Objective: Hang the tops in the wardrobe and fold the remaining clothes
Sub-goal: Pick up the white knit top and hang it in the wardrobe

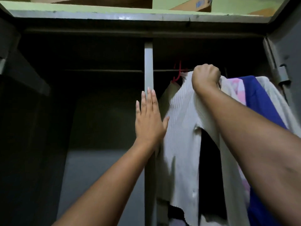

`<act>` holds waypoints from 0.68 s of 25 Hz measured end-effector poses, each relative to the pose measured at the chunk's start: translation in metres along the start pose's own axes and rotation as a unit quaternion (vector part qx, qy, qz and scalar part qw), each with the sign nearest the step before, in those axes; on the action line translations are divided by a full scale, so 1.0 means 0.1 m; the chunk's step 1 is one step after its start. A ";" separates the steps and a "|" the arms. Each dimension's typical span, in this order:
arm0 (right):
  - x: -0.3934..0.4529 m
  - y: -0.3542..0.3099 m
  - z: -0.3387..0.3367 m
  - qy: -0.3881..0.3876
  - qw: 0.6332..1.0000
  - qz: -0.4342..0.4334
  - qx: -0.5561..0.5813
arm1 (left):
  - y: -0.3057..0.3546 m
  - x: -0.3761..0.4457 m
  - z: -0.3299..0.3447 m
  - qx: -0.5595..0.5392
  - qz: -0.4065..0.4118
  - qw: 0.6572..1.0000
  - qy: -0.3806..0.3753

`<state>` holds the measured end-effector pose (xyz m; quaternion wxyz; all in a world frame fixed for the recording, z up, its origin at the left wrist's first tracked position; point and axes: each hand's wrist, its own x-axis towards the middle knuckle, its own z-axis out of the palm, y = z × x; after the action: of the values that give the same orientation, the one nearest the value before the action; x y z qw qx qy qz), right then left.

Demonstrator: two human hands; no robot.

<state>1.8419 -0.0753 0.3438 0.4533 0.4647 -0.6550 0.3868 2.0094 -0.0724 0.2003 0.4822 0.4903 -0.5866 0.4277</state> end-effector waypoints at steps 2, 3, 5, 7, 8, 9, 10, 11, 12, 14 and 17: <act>0.10 -0.11 0.17 0.013 1.000 -0.010 -0.008 | 0.00 -0.02 0.05 -0.020 -0.002 1.000 0.023; 0.12 -0.16 0.23 0.016 1.000 -0.014 -0.012 | -0.01 -0.03 0.06 -0.031 0.002 0.999 0.031; 0.12 -0.23 0.29 0.025 0.999 -0.014 -0.018 | -0.03 -0.04 0.08 -0.045 0.007 0.998 0.039; 0.10 -0.24 0.26 0.020 1.000 -0.005 0.005 | -0.03 -0.05 0.08 -0.049 0.010 0.998 0.042; 0.07 -0.23 0.22 0.007 0.999 0.011 0.033 | -0.03 -0.05 0.08 -0.052 0.013 0.998 0.044; 0.05 -0.19 0.17 -0.010 0.997 0.034 0.075 | -0.03 -0.05 0.07 -0.055 0.015 0.997 0.045; 0.01 -0.13 0.12 -0.027 0.990 0.061 0.125 | -0.03 -0.06 0.07 -0.057 0.017 0.997 0.042; -0.03 -0.07 0.05 -0.041 0.979 0.082 0.181 | -0.04 -0.07 0.07 -0.058 0.017 0.997 0.039; -0.09 -0.01 -0.02 -0.054 0.966 0.097 0.233 | -0.04 -0.09 0.08 -0.061 0.017 0.997 0.037; -0.32 0.09 -0.15 -0.077 0.943 0.108 0.304 | -0.03 -0.17 0.08 -0.077 0.015 0.996 0.033; -0.94 0.24 -0.22 -0.156 0.940 0.084 0.292 | -0.03 -0.47 0.09 -0.130 0.007 0.991 0.015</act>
<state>1.8384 -0.0244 0.2587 0.1558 0.5741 -0.6125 0.5206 2.0138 -0.0744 0.1525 0.5477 0.4126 -0.6332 0.3589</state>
